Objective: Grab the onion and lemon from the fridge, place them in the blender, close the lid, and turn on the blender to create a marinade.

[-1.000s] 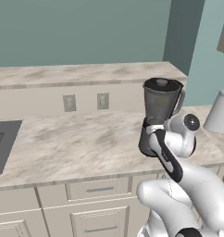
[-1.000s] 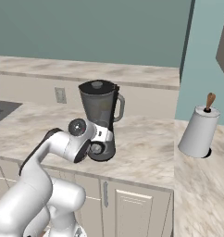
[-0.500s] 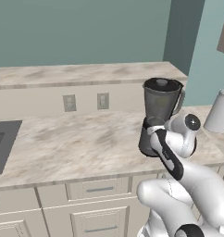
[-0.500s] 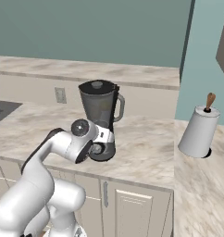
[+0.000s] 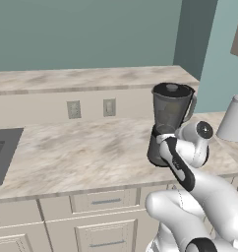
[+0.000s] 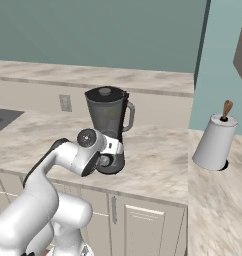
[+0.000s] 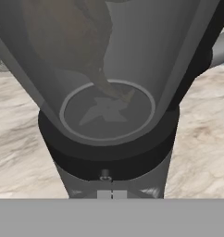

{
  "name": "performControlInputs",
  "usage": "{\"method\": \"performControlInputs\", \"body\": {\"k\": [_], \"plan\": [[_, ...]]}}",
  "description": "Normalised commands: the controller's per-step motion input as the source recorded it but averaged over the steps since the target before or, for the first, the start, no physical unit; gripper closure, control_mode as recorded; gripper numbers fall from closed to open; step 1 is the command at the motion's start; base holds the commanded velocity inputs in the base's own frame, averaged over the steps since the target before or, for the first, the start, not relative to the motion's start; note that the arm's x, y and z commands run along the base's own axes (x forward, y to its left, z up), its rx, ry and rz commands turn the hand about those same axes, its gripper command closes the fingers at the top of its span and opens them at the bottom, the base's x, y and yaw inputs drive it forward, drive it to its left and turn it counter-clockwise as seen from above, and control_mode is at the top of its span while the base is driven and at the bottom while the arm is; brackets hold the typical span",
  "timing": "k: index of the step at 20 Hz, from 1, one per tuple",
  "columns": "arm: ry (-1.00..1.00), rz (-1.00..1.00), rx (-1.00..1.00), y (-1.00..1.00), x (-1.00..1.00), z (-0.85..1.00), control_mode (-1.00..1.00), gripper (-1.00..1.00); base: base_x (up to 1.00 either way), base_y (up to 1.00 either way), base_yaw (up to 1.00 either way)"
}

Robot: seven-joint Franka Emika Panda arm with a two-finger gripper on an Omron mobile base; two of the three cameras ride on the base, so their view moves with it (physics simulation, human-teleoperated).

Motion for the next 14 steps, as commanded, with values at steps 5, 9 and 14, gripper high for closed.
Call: {"method": "performControlInputs", "body": {"k": [5,9,14], "plan": [[0.0,0.0,0.0,0.0,0.08,0.0,-1.0,1.0,0.0,0.0,0.0],[0.0,0.0,0.0,0.0,0.13,0.0,-1.0,1.0,0.0,0.0,0.0],[0.0,0.0,-0.02,0.04,-0.01,-0.15,-1.0,1.0,0.0,0.0,0.0]]}}
